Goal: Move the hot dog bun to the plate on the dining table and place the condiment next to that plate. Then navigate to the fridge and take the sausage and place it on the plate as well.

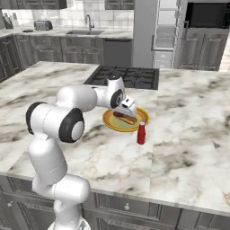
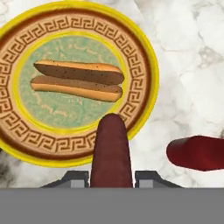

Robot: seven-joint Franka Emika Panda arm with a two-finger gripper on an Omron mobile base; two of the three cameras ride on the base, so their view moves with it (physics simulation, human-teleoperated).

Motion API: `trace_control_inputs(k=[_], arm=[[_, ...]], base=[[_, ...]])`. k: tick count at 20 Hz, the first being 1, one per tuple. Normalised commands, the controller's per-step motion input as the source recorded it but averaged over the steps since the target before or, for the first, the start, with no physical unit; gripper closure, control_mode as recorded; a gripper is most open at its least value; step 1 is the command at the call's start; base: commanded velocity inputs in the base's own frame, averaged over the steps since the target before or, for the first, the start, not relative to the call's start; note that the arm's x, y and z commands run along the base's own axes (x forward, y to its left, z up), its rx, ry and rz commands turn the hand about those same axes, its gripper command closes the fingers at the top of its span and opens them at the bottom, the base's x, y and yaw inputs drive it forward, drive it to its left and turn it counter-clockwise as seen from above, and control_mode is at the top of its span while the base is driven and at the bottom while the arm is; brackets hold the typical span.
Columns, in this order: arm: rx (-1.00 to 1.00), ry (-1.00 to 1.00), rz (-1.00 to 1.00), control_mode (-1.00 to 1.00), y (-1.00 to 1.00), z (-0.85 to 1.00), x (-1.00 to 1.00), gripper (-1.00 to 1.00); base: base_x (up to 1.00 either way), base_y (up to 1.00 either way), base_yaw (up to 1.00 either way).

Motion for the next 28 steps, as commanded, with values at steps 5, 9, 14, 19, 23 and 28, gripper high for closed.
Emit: trace_control_inputs(k=[5,9,14,19,23,28], arm=[[0.0,0.03,-0.01,-1.0,-0.02,-0.23,0.49,1.0],[0.0,0.0,-0.01,-1.0,0.0,-0.2,0.46,1.0],[0.0,0.01,0.0,-1.0,0.0,-0.25,0.41,1.0],[0.0,0.03,0.0,-1.0,0.0,-0.3,0.41,1.0],[0.0,0.01,-0.01,-1.0,0.0,-0.29,0.37,1.0],[0.0,0.01,0.0,-1.0,0.0,-0.3,0.24,1.0]], base=[[0.0,0.0,0.0],[0.0,0.0,0.0],[0.0,0.0,0.0],[0.0,0.0,0.0],[0.0,0.0,0.0],[0.0,0.0,0.0]])
